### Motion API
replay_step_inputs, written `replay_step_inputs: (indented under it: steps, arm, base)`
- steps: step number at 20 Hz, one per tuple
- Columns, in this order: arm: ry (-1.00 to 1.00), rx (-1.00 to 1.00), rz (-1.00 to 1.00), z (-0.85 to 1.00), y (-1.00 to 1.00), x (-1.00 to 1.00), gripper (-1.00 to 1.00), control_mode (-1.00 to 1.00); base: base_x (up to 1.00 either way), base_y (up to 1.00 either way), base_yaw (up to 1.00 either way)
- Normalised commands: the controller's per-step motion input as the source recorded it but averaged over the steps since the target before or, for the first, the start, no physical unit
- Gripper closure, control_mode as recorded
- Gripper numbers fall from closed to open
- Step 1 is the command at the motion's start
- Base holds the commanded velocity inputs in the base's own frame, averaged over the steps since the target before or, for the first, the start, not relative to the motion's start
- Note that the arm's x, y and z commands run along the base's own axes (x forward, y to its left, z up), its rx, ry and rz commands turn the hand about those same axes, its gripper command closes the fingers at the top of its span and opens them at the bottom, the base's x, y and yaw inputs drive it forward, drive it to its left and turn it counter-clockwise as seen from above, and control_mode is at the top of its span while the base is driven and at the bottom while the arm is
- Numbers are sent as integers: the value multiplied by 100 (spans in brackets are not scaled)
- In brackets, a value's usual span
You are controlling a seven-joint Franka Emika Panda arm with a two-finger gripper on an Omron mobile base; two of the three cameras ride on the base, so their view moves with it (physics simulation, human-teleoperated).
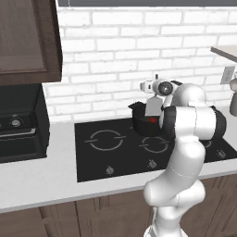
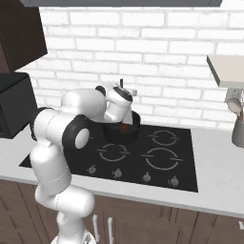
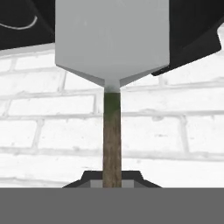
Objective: Put the lime and bell pepper in the pot. Retrieve the spatula and lightly stir the vegetables in the pot.
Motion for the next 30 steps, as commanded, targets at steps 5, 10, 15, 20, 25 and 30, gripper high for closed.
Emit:
replay_step_inputs:
  steps: [5, 10, 15, 20, 25, 30]
  arm:
    - [1, 0, -3, -6, 0, -28, 100, -100]
    - [0, 0, -4, -49, 2, -6, 100, -100]
    - [-1, 0, -2, -61, 0, 10, 100, -100]
    - [-24, 0, -1, -28, 0, 2, 100, -100]
    - [-24, 0, 0, -14, 0, 8, 100, -100]
    - [-1, 0, 0, -2, 0, -10, 100, -100]
  base:
    - [0, 0, 0]
    - [0, 0, 0]
    - [0, 0, 0]
    - [0, 0, 0]
    - [0, 0, 0]
    - [0, 0, 0]
